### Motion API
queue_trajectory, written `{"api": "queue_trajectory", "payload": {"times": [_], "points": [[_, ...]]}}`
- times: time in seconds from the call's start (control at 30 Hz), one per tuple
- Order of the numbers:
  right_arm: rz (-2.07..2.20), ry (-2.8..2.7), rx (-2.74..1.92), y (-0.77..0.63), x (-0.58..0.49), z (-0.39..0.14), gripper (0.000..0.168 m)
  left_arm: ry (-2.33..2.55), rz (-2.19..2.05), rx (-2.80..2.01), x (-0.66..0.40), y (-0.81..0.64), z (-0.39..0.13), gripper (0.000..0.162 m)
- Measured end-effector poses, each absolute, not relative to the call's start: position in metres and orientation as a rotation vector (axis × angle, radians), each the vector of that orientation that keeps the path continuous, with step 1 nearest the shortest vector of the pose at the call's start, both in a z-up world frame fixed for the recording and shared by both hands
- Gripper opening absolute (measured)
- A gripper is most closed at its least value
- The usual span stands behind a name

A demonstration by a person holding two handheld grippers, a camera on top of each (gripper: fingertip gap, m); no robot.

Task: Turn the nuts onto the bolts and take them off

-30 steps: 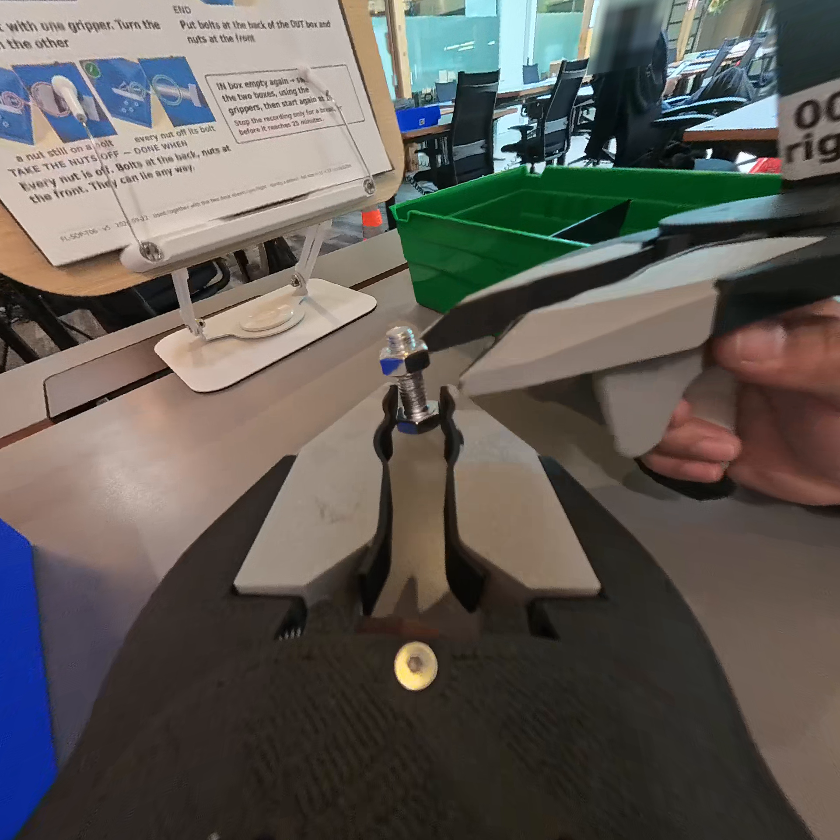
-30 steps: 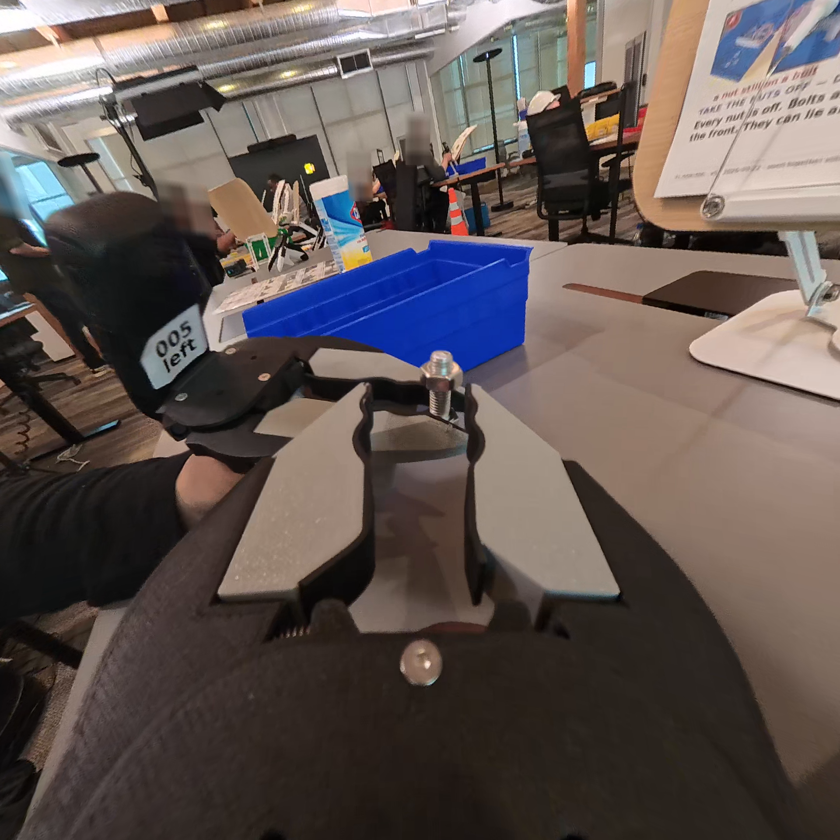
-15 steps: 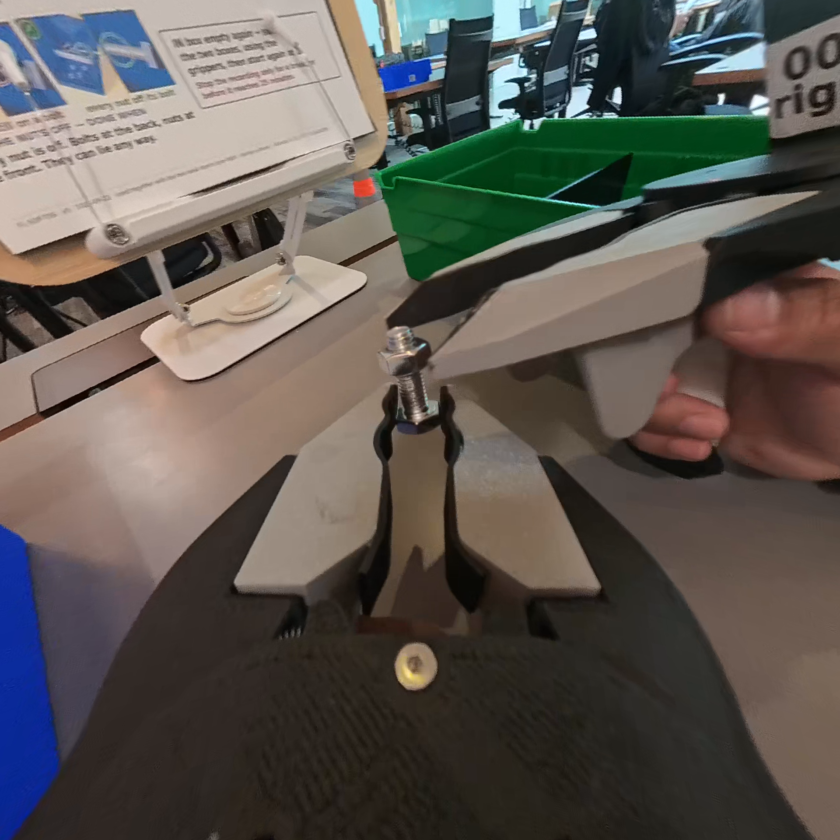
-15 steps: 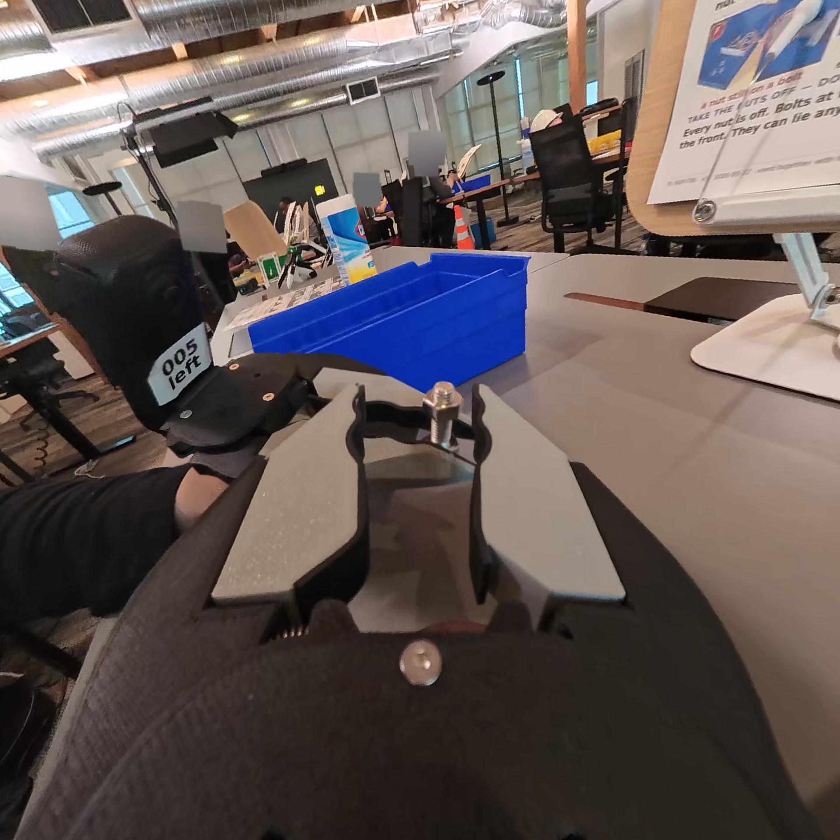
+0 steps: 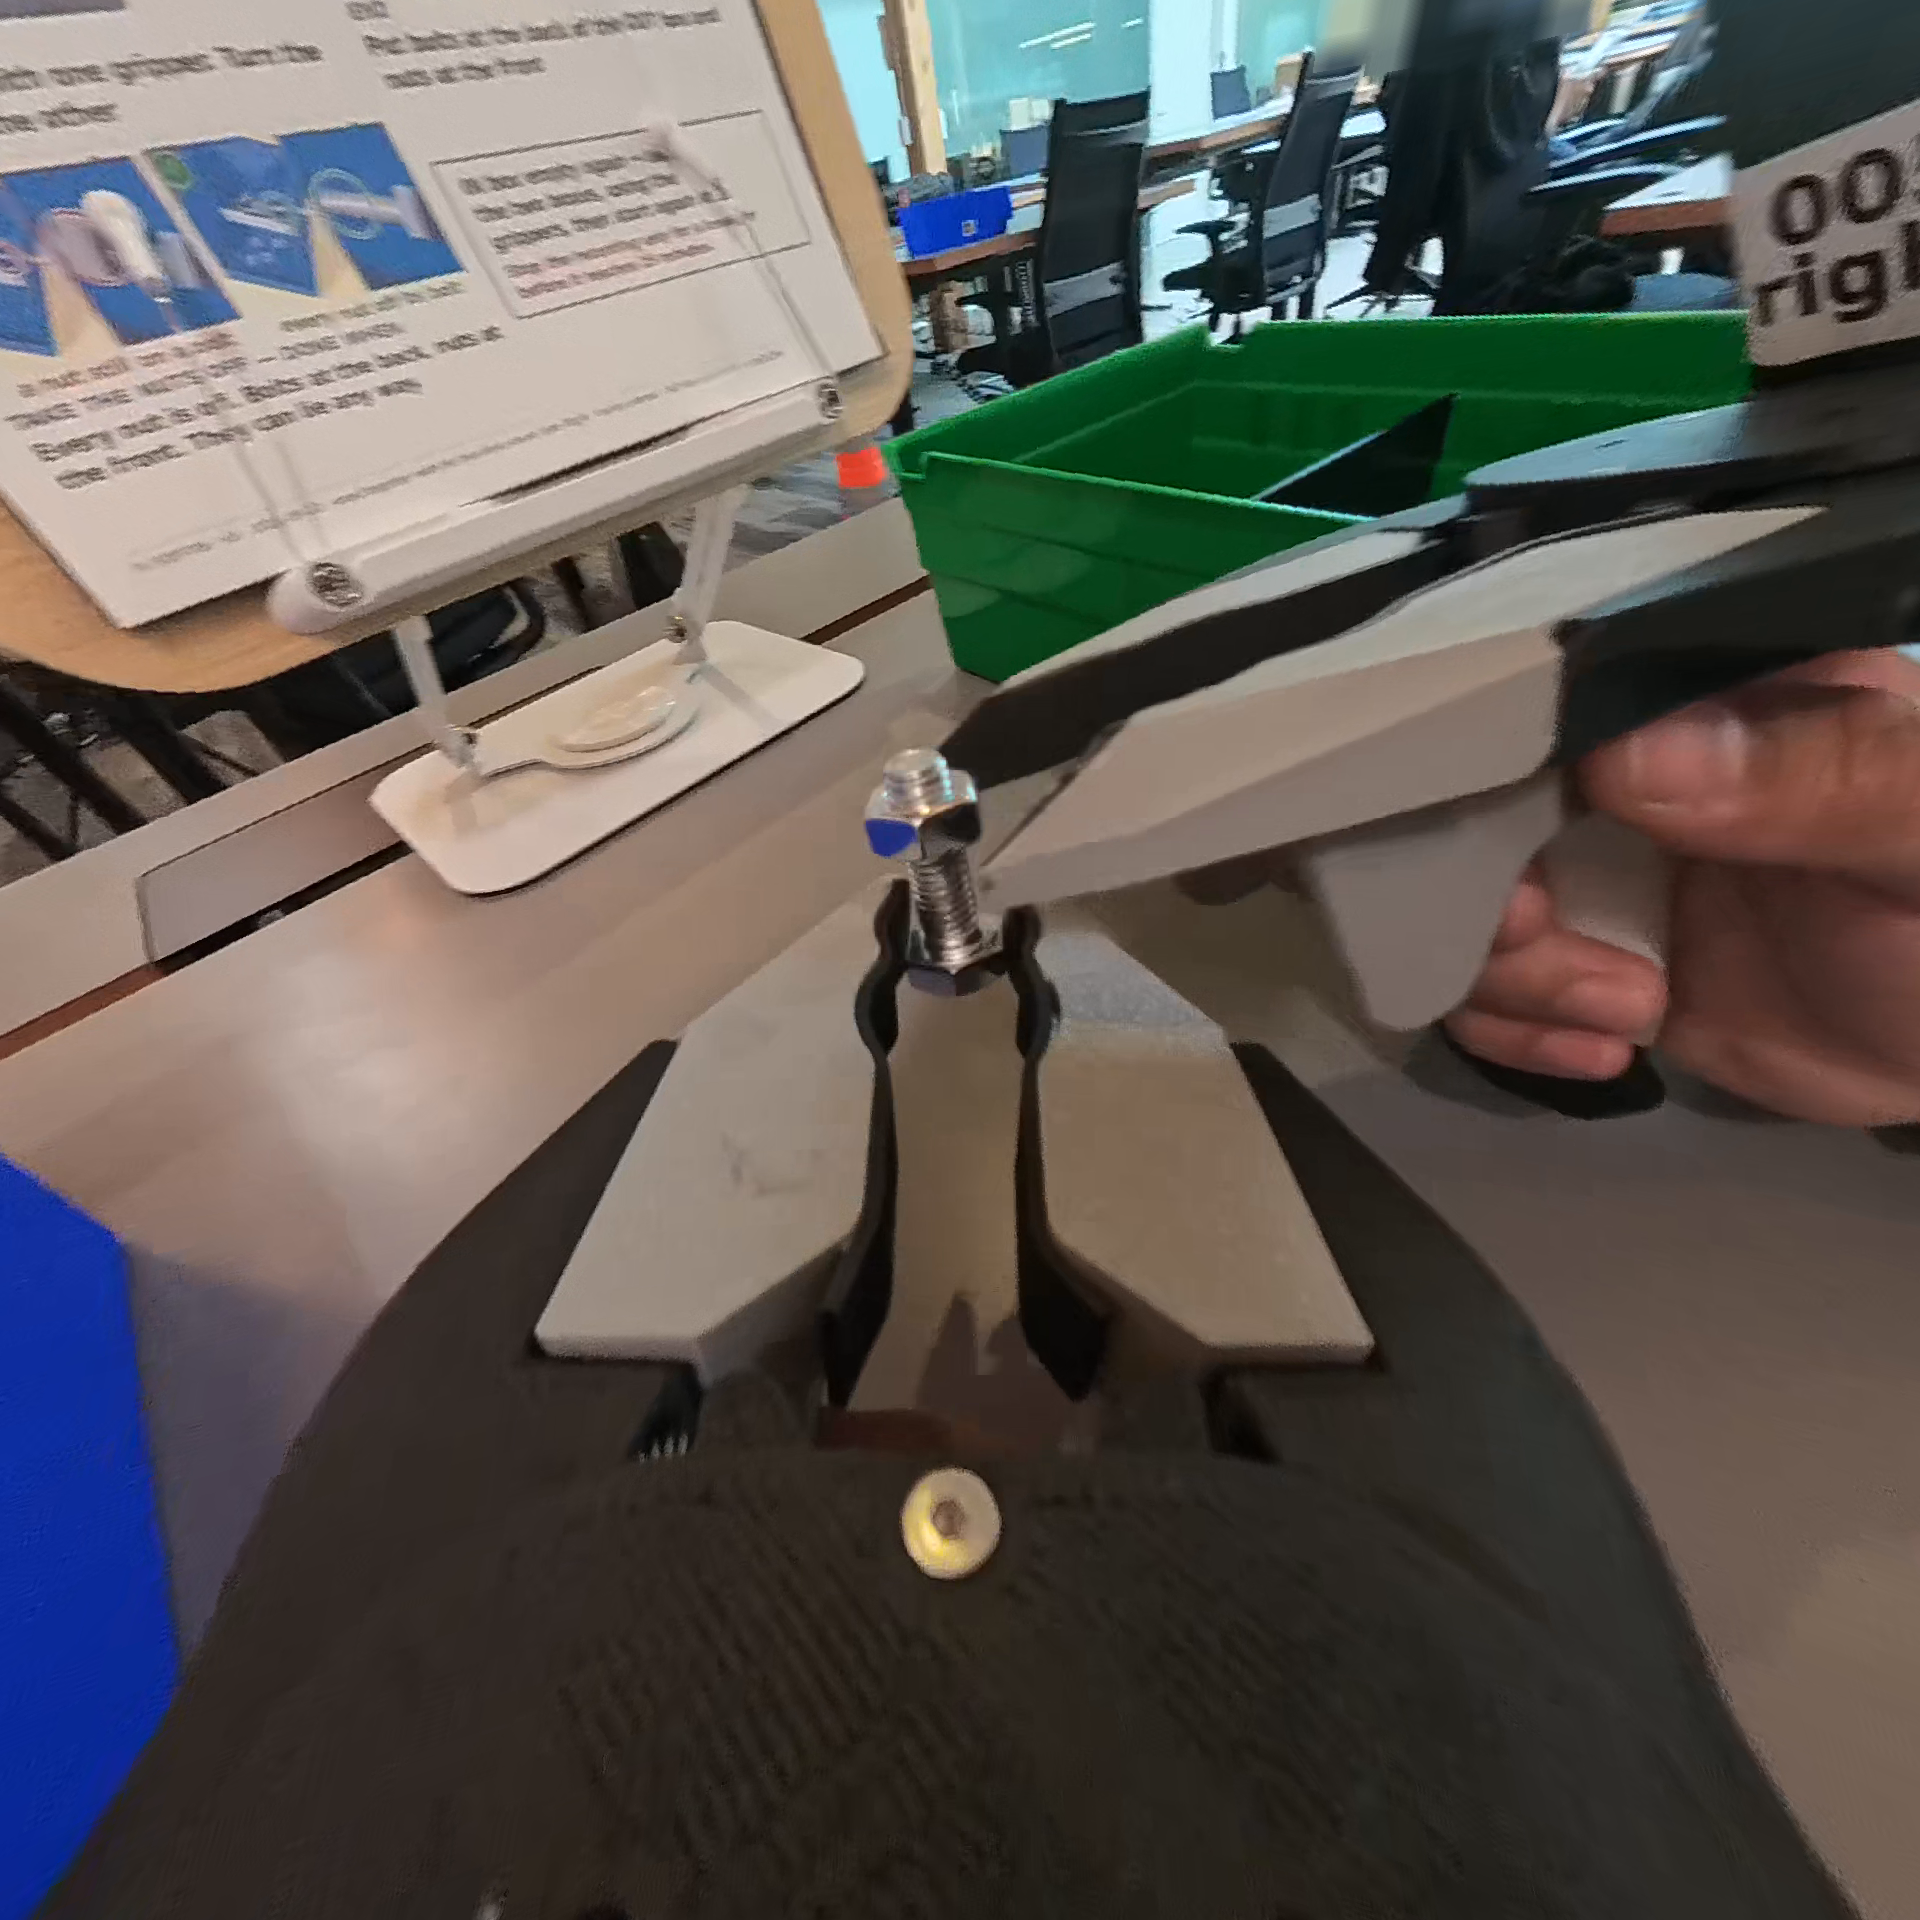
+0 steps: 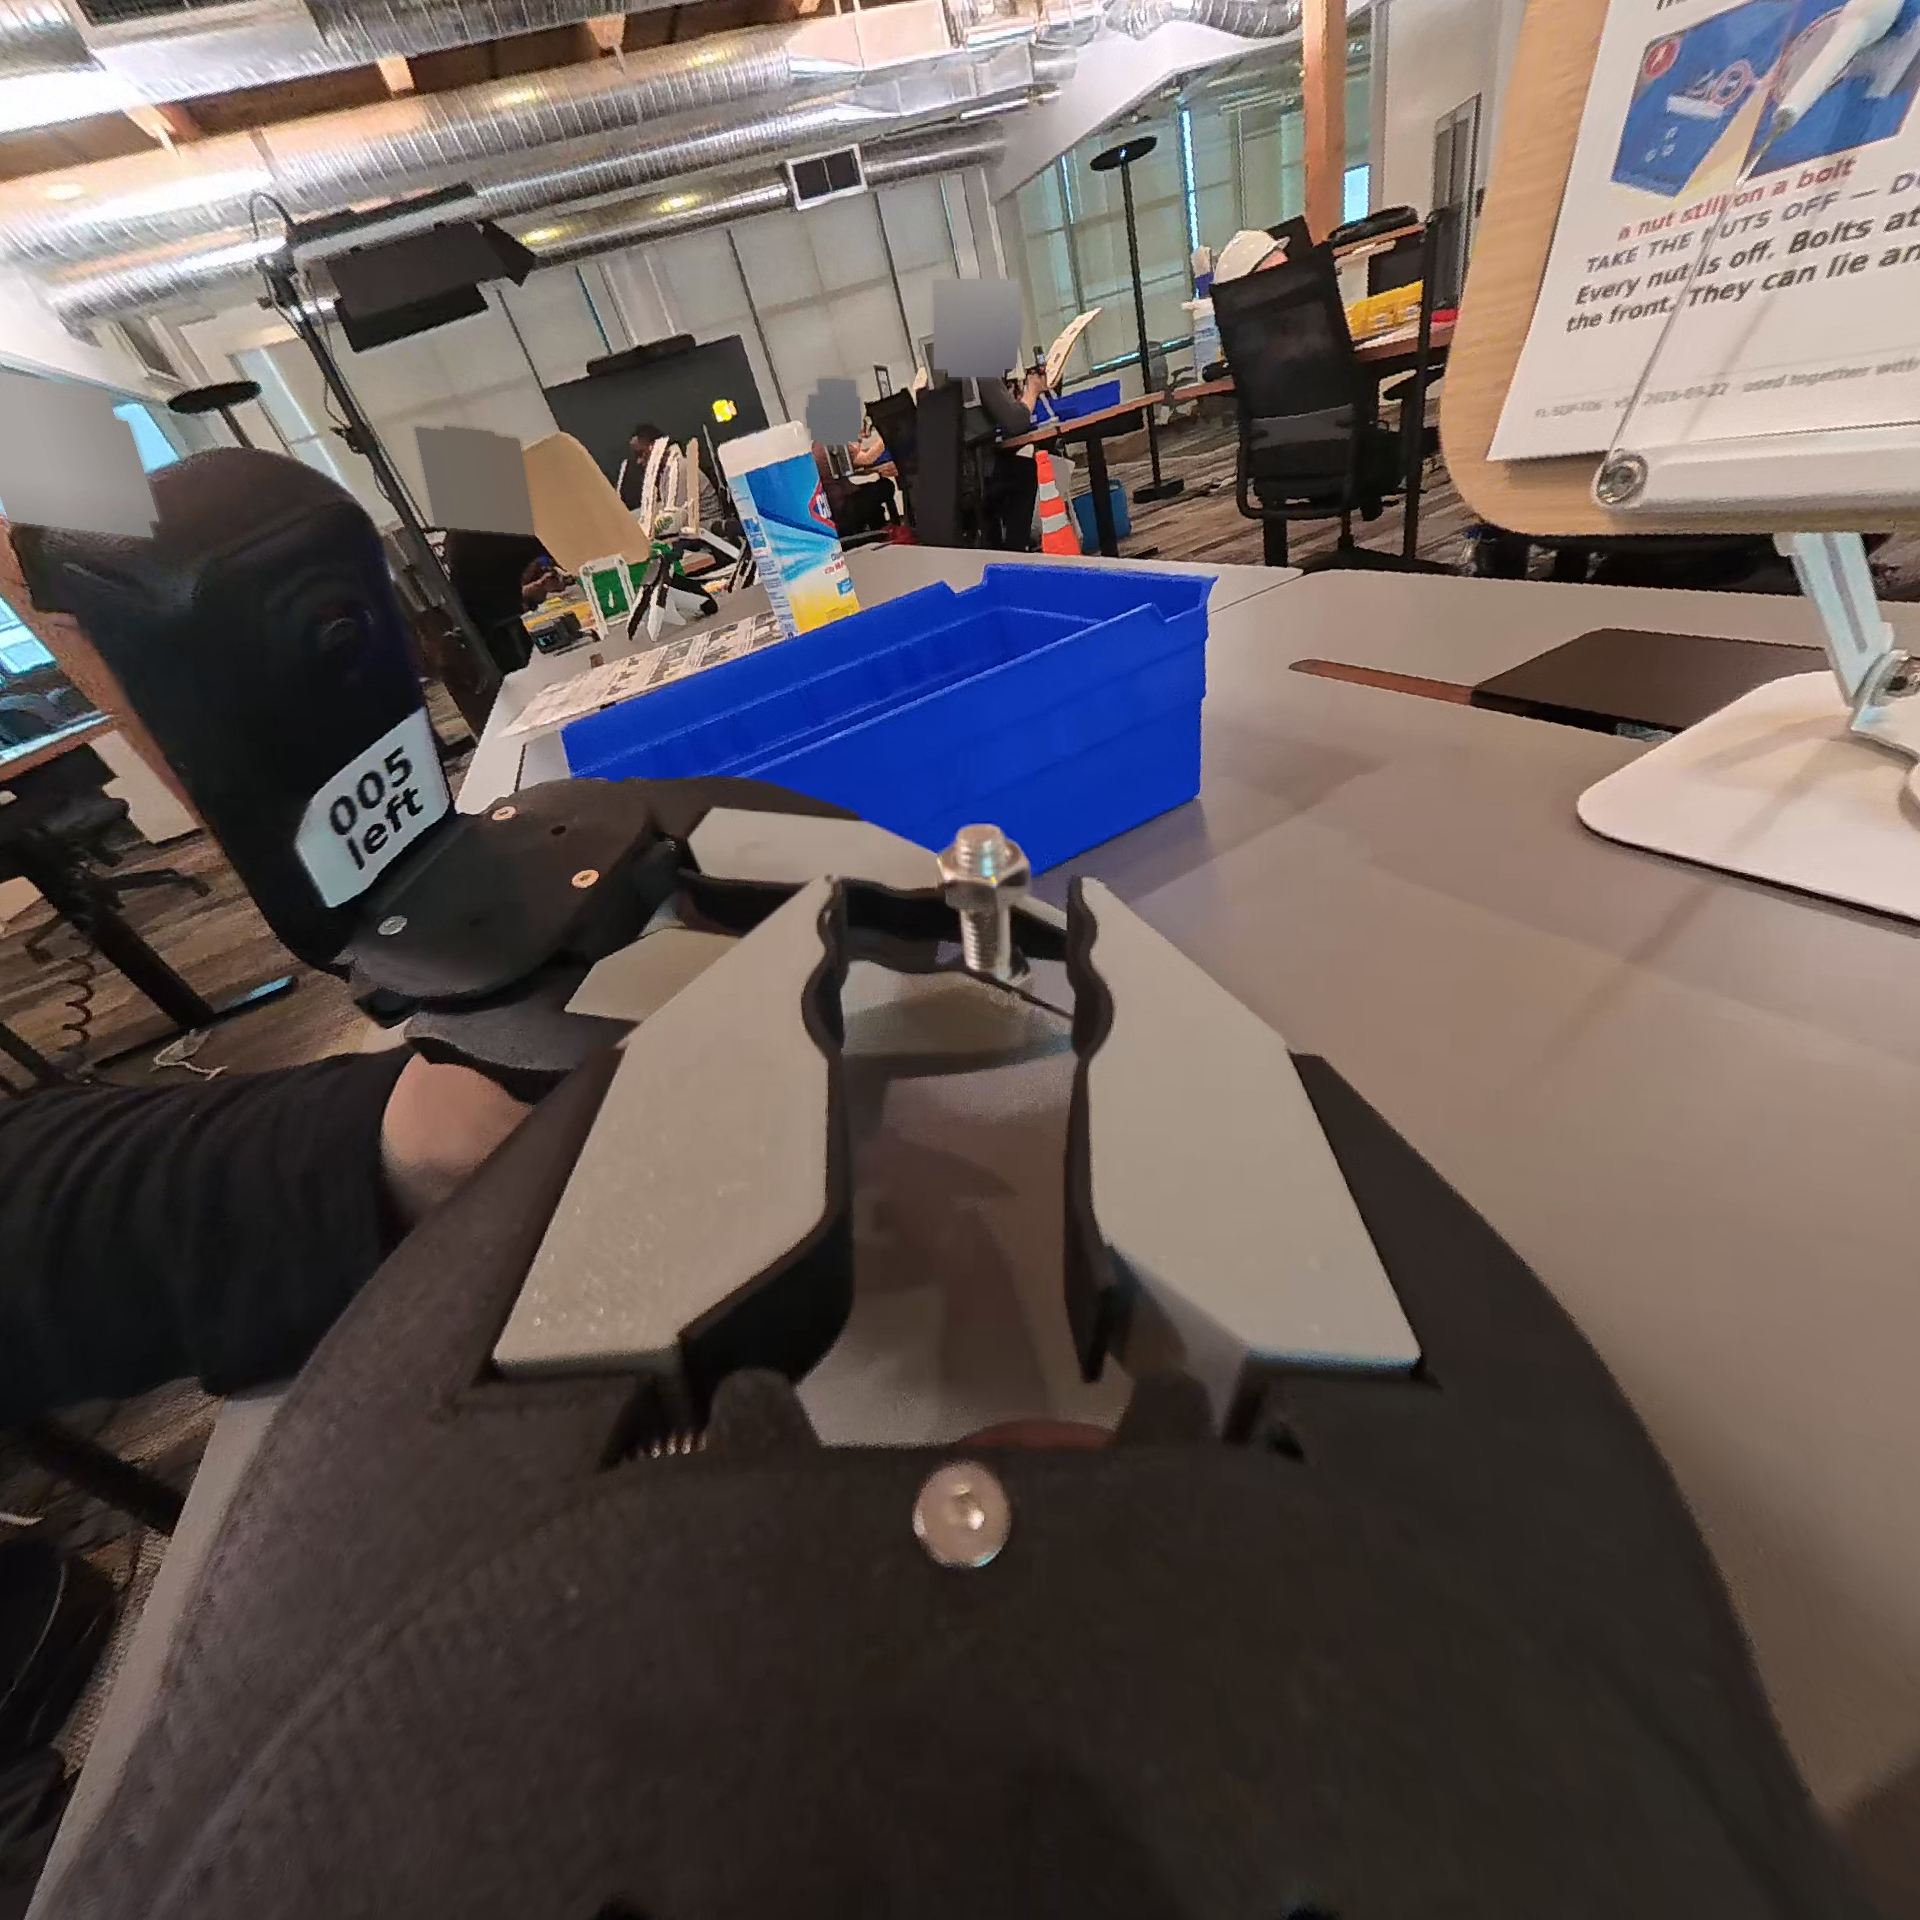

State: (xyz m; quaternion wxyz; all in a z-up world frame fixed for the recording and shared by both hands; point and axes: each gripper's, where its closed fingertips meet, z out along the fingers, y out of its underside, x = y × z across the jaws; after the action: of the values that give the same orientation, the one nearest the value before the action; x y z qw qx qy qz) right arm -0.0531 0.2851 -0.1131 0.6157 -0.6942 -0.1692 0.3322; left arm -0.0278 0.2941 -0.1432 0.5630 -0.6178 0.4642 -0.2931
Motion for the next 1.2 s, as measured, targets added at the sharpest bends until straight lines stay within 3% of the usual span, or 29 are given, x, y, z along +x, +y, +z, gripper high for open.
{"api": "queue_trajectory", "payload": {"times": [0.13,0.23,0.53,0.67,1.0,1.2], "points": [[0.777,-0.424,-1.602,0.283,-0.060,-0.114,0.033,1.121,-0.715,-1.438,-0.025,0.288,-0.142,0.015],[0.780,-0.443,-1.617,0.283,-0.066,-0.117,0.039,1.190,-0.695,-1.403,-0.017,0.275,-0.148,0.015],[0.768,-0.449,-1.615,0.281,-0.062,-0.115,0.036,1.123,-0.660,-1.430,-0.028,0.292,-0.142,0.015],[0.773,-0.475,-1.617,0.280,-0.071,-0.116,0.044,1.186,-0.692,-1.396,-0.018,0.276,-0.145,0.016],[0.770,-0.444,-1.616,0.282,-0.061,-0.114,0.034,1.139,-0.684,-1.425,-0.025,0.286,-0.142,0.015],[0.729,-0.467,-1.622,0.282,-0.064,-0.116,0.039,1.199,-0.638,-1.397,-0.018,0.278,-0.148,0.015]]}}
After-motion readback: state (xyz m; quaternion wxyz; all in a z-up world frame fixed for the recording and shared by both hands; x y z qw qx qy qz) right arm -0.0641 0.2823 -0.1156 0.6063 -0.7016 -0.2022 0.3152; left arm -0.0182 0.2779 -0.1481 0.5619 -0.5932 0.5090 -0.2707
